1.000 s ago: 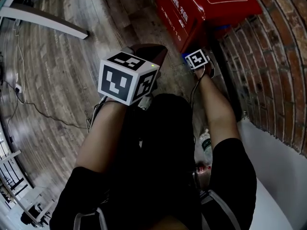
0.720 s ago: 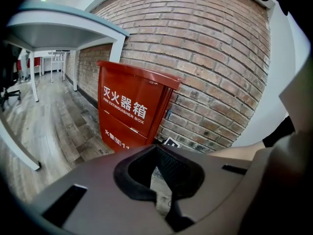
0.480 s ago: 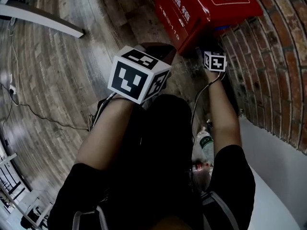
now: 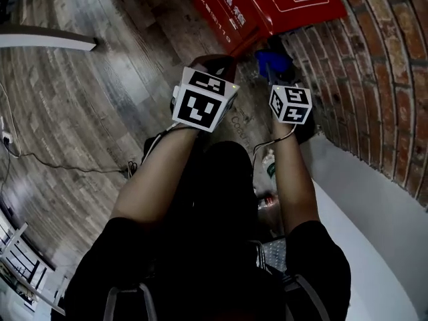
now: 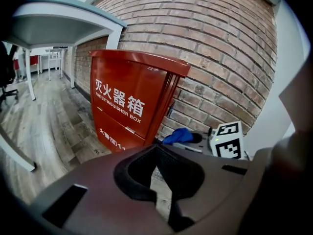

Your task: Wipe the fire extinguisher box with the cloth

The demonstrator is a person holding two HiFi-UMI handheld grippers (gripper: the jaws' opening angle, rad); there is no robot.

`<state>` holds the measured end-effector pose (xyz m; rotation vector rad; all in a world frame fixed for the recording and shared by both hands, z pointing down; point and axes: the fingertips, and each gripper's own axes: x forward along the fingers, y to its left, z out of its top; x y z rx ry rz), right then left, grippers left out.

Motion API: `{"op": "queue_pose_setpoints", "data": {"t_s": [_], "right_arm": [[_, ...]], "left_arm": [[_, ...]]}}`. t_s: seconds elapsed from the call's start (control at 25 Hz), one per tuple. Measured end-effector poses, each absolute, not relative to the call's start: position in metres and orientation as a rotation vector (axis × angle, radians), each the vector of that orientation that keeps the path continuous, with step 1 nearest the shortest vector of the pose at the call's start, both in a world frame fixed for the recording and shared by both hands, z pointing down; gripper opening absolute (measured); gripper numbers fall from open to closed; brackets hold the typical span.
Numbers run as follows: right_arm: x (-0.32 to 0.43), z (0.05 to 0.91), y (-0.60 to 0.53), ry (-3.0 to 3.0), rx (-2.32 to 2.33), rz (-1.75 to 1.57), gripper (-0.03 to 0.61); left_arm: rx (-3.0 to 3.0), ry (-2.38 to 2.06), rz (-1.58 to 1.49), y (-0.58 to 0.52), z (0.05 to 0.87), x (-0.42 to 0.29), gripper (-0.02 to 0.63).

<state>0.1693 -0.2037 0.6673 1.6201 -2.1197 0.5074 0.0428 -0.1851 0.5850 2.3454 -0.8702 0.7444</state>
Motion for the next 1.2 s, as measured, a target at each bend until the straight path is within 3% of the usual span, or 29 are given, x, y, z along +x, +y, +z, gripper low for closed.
{"op": "queue_pose_setpoints", "data": {"t_s": [0.24,0.6,1.2], "right_arm": [[0.136,0.543,-0.13,-2.217,1.63,0.578,0.101],[0.108,0.337,-0.053,-2.341,1.655,0.697,0.103],[0.078,0.056,-0.013,-2.402,1.952,0.637,0.101]], "left_arm": [[2.295,-0.812,0.74,-0.116,0.535,0.031,0.008],[2.218,-0.837,0.681,-0.039,0.358,0.007,0.008],[2.411,-0.715,0.707,-0.025,0.105,-0.028,0.008]]}}
